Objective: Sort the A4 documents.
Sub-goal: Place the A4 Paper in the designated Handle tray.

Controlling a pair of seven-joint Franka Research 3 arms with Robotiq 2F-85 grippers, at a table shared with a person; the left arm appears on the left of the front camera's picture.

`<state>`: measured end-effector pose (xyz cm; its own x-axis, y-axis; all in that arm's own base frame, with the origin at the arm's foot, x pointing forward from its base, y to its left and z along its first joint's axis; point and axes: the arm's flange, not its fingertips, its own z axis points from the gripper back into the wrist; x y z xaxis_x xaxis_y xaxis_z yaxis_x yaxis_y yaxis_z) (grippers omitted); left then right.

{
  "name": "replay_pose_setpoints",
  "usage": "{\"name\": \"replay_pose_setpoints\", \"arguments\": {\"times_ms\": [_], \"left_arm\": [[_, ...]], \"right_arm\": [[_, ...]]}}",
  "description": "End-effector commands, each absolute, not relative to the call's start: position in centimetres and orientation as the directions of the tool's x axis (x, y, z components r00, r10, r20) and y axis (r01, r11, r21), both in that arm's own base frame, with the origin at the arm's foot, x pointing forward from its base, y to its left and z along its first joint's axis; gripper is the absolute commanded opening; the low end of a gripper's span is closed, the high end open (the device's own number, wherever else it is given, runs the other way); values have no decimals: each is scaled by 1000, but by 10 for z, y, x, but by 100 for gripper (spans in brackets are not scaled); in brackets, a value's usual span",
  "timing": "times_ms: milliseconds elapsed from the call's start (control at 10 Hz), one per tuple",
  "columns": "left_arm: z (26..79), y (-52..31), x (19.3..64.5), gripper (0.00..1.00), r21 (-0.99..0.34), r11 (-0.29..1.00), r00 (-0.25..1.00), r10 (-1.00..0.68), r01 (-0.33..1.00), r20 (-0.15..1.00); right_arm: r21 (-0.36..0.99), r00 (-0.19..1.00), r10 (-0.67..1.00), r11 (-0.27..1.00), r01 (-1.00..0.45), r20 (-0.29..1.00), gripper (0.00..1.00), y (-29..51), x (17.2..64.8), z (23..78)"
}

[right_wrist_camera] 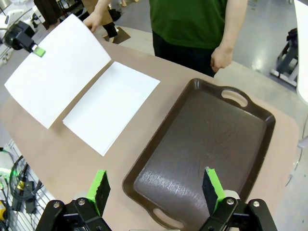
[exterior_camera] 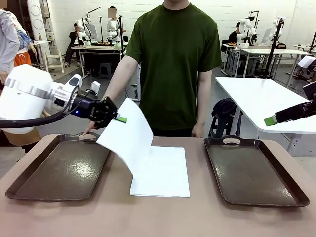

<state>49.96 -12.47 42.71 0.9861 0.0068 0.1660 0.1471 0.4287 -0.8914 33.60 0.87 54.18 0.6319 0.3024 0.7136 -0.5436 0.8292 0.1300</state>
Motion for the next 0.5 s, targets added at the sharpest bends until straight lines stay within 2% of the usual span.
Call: {"name": "replay_pose_setpoints", "arguments": {"times_ms": [0, 400], "left_arm": [[420, -93, 486, 1, -872, 481, 990, 44, 96, 133], [409, -25, 480, 1, -836, 545, 976, 141, 62, 165]], "right_arm": [[142, 624, 294, 822, -552, 724, 100, 8, 338, 541], [142, 624, 294, 822, -552, 724, 100, 8, 338, 541]]}}
